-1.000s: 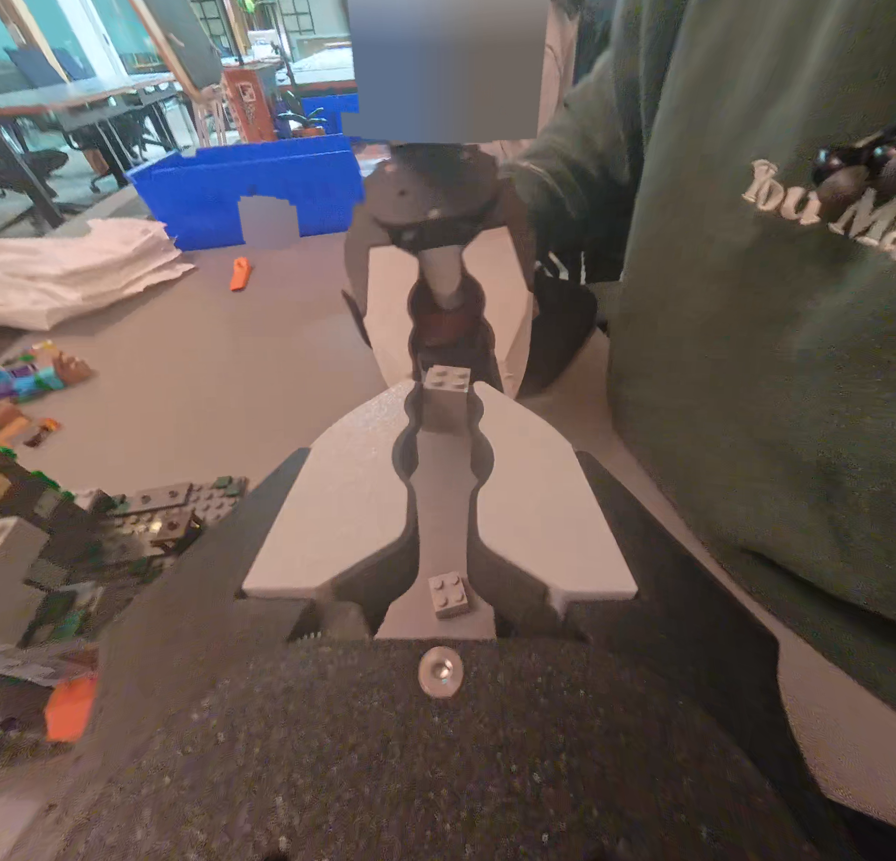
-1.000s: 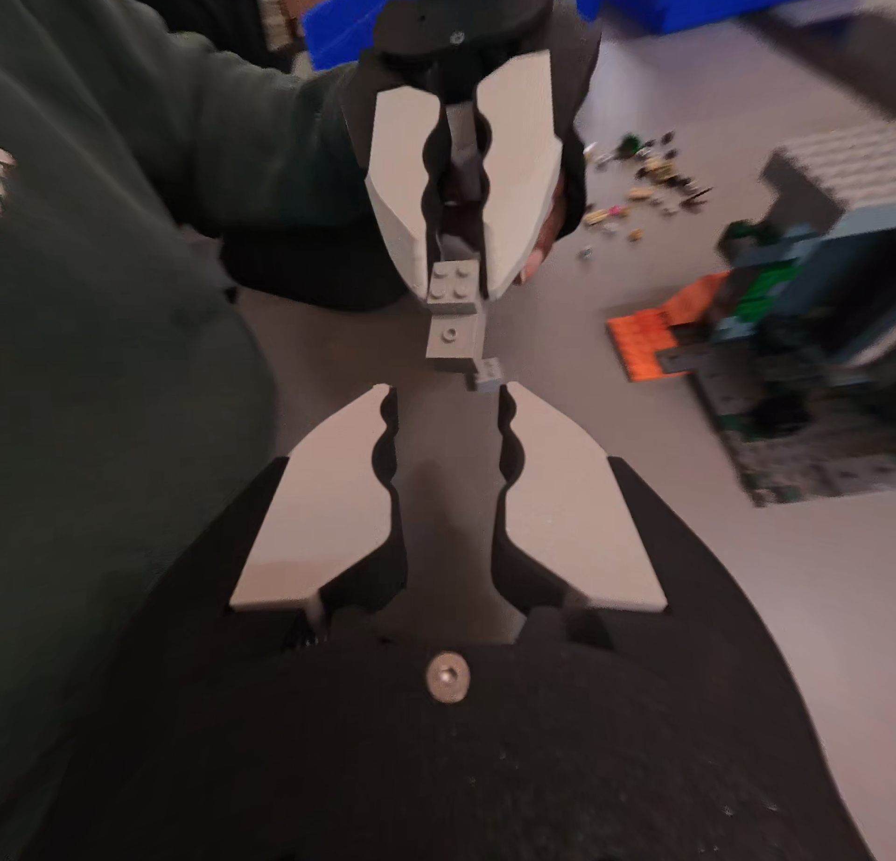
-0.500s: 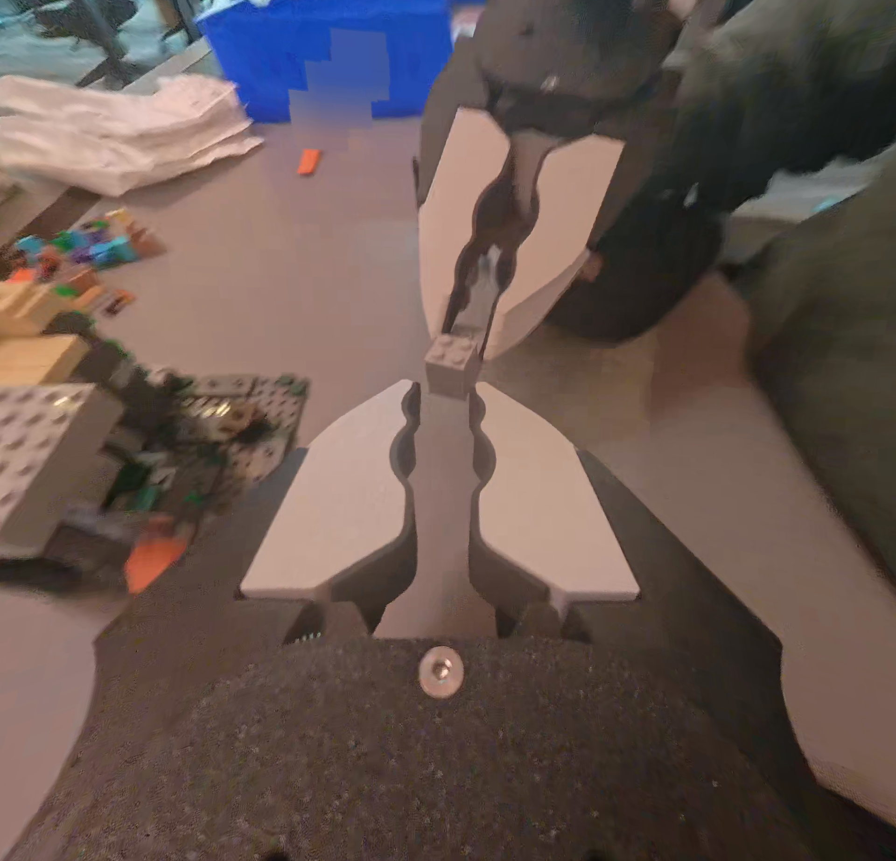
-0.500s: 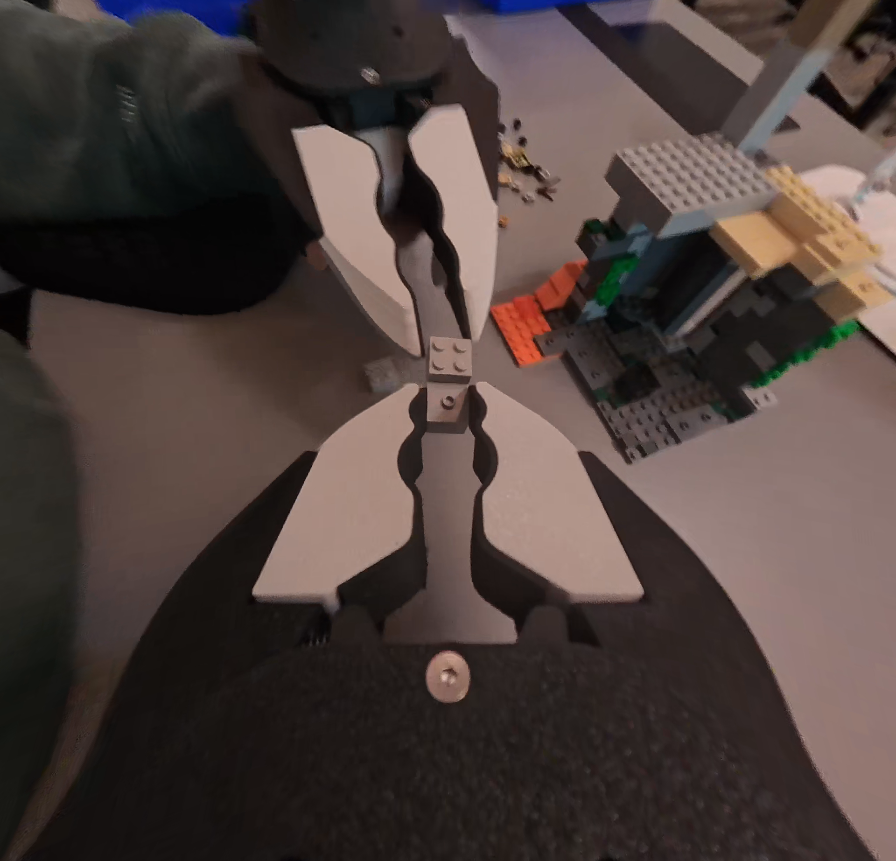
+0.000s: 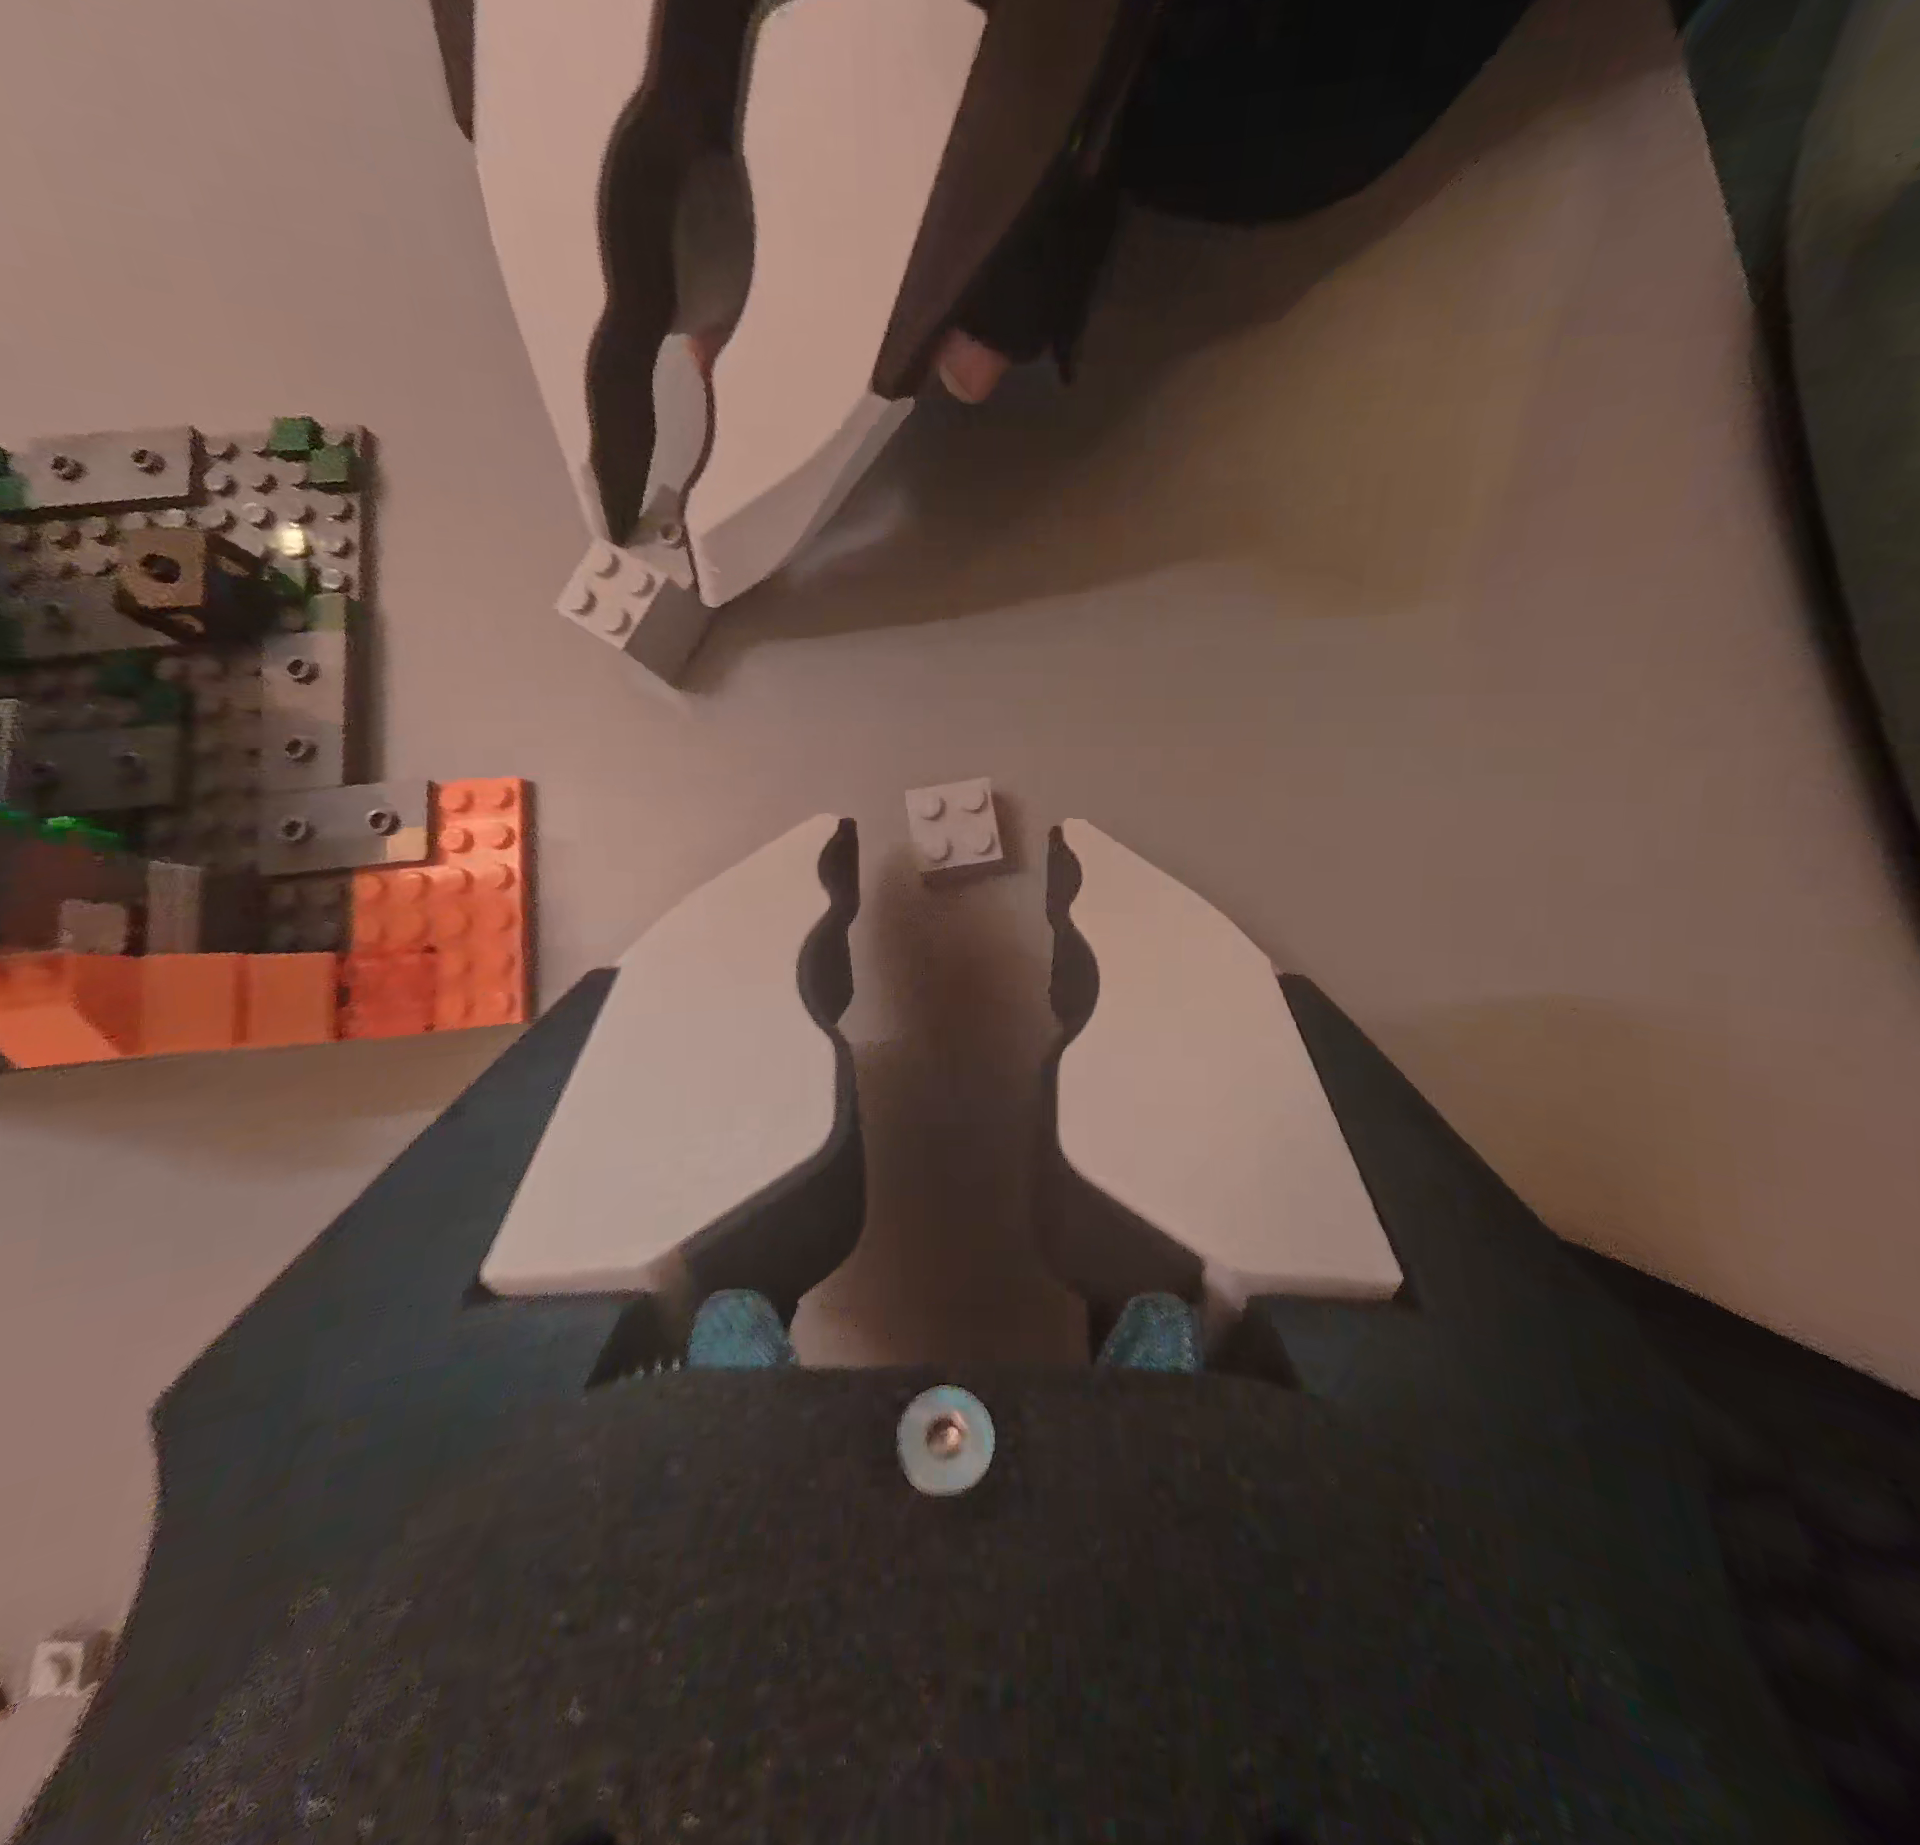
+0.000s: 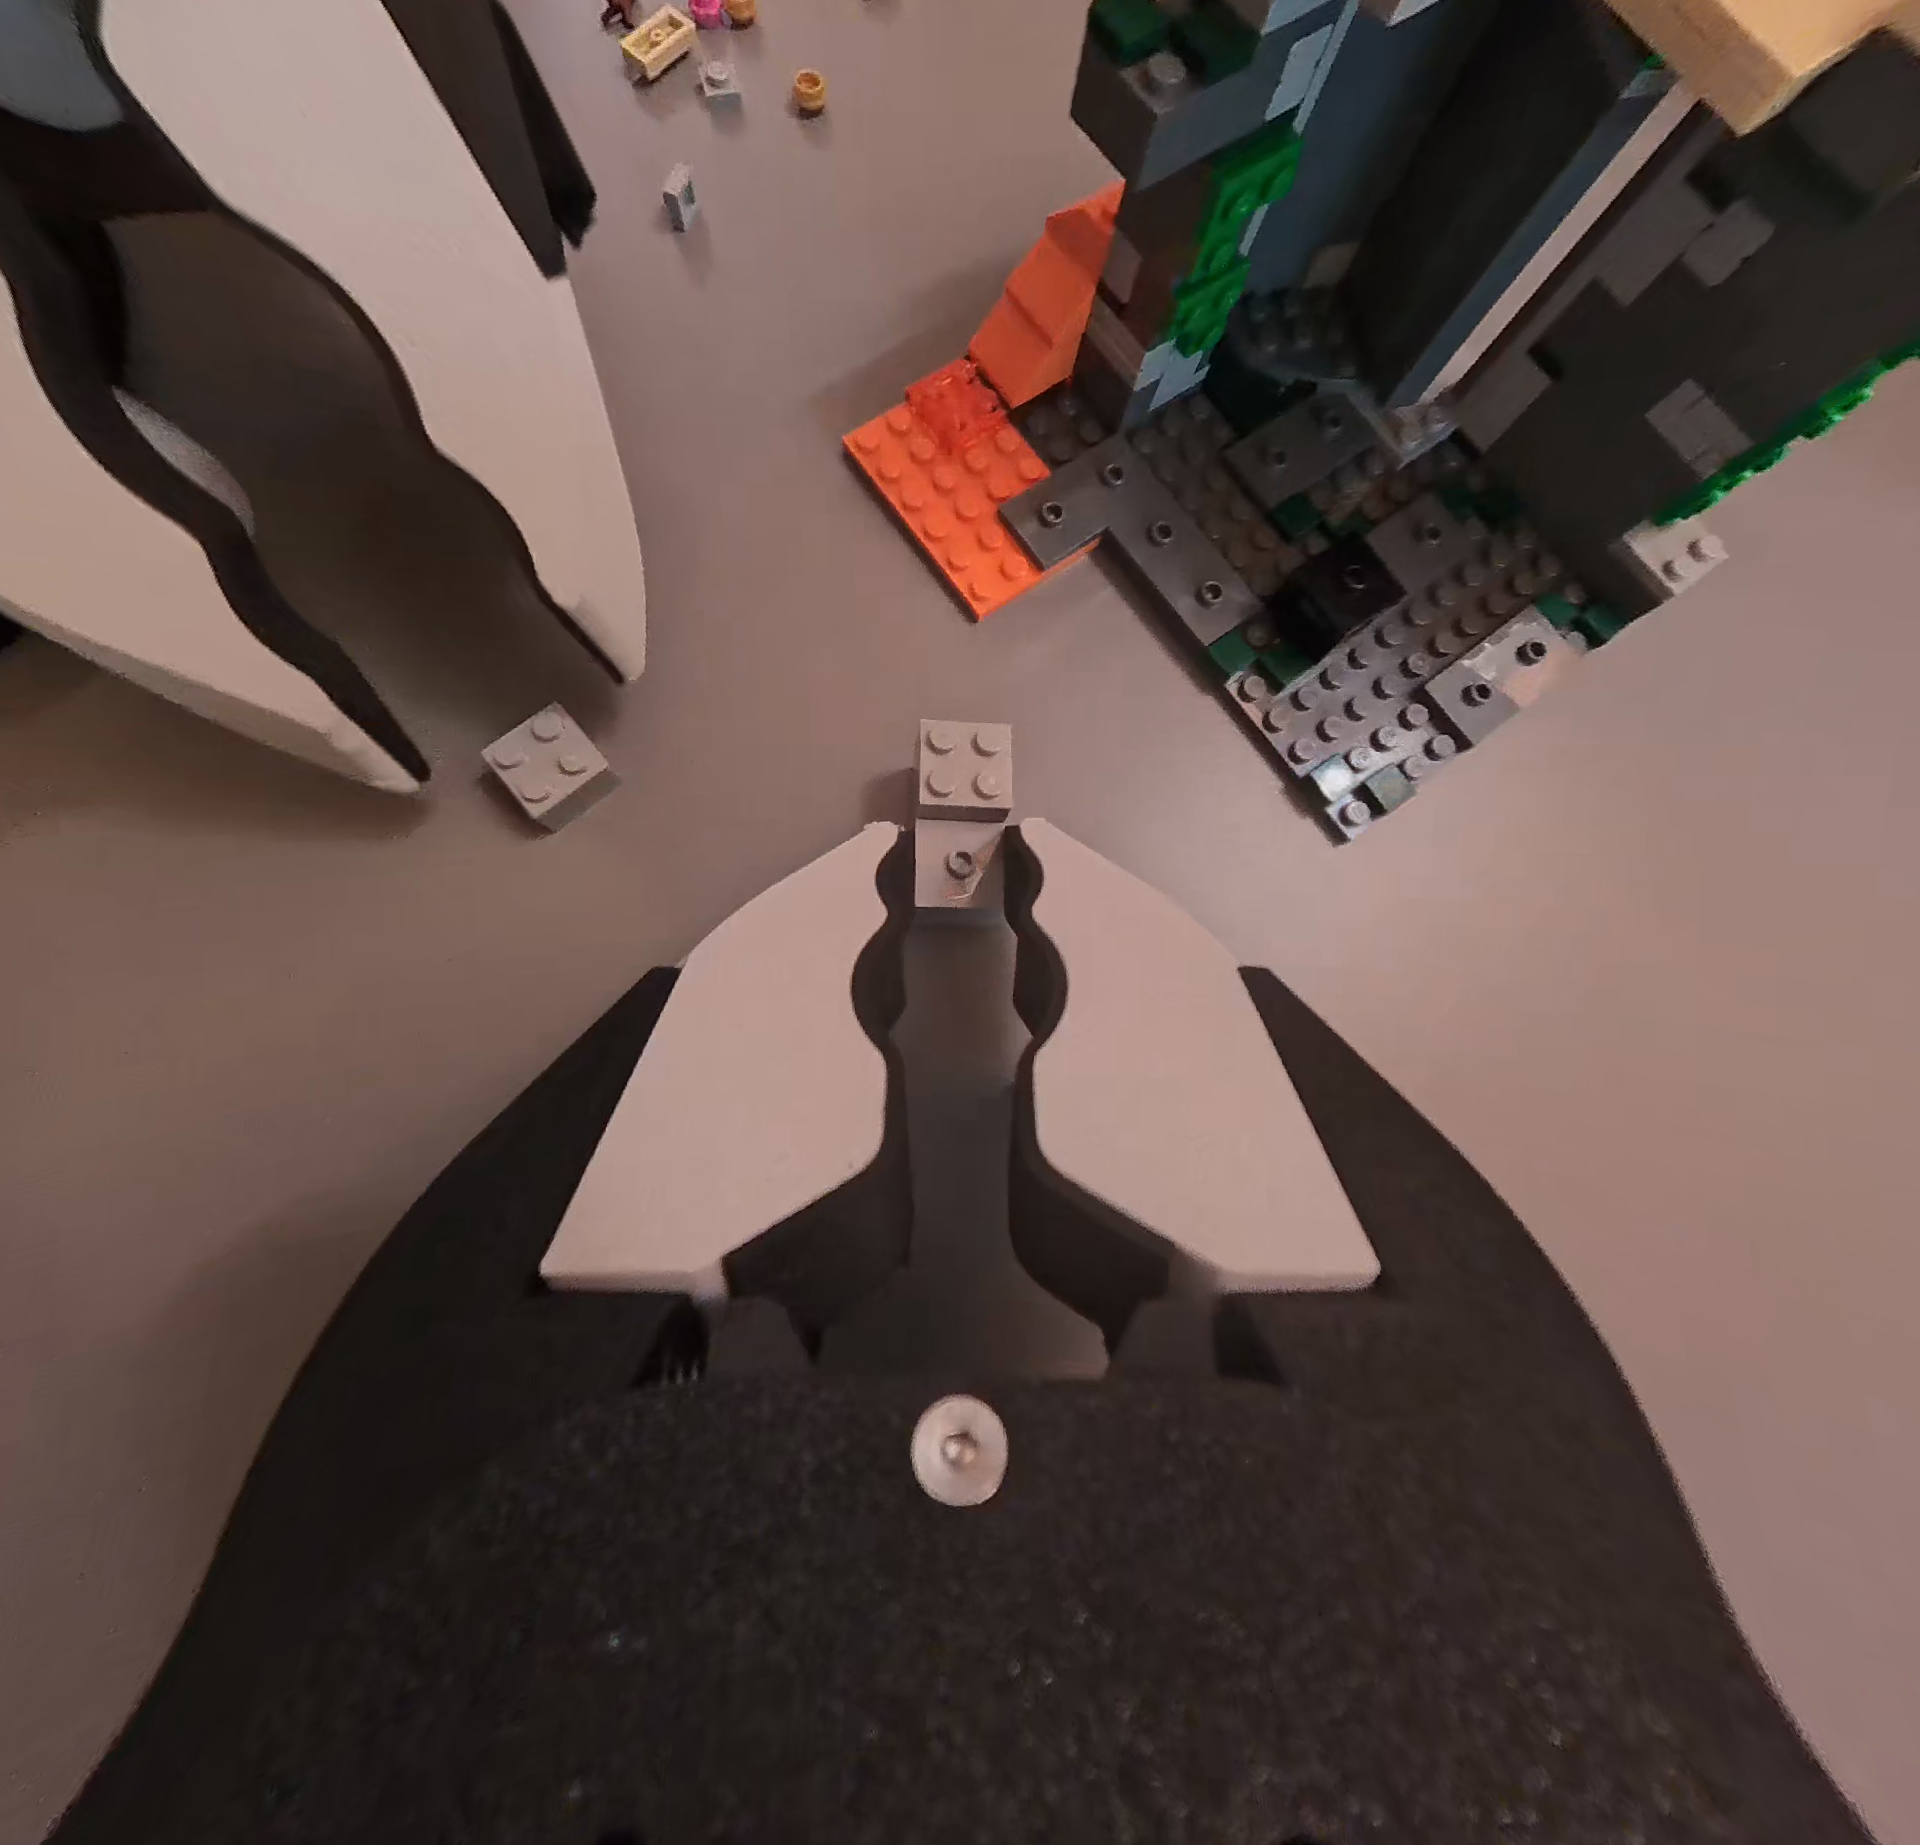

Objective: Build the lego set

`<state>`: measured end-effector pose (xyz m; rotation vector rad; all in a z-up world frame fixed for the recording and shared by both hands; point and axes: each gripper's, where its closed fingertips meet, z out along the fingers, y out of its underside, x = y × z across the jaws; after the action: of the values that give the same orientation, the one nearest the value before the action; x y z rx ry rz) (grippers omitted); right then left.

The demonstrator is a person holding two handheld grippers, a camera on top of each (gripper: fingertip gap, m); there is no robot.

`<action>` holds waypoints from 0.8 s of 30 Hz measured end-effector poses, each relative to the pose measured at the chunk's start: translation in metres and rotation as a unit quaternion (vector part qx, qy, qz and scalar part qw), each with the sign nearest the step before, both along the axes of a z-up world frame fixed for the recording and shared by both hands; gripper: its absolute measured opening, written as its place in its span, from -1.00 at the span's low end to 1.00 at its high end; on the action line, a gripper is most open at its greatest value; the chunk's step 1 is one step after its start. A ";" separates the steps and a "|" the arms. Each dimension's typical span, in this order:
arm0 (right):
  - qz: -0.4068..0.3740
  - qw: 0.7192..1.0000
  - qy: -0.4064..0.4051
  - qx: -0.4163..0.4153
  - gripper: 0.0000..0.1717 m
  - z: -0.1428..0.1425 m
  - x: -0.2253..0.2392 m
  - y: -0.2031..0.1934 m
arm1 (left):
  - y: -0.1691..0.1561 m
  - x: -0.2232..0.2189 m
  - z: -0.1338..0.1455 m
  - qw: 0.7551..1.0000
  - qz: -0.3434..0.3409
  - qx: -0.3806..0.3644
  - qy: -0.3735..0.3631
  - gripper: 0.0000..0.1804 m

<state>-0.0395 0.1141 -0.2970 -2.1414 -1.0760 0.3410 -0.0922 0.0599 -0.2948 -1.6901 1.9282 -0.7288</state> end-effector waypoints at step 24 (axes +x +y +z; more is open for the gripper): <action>0.105 0.993 0.032 0.038 -0.70 0.033 -0.009 -0.020 | 0.011 0.007 -0.001 0.999 0.023 0.031 -0.010 -0.82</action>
<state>-0.0482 0.0939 -0.2644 -1.9419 -1.2601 0.4561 -0.0850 0.0709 -0.2961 -1.6768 1.8727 -0.6601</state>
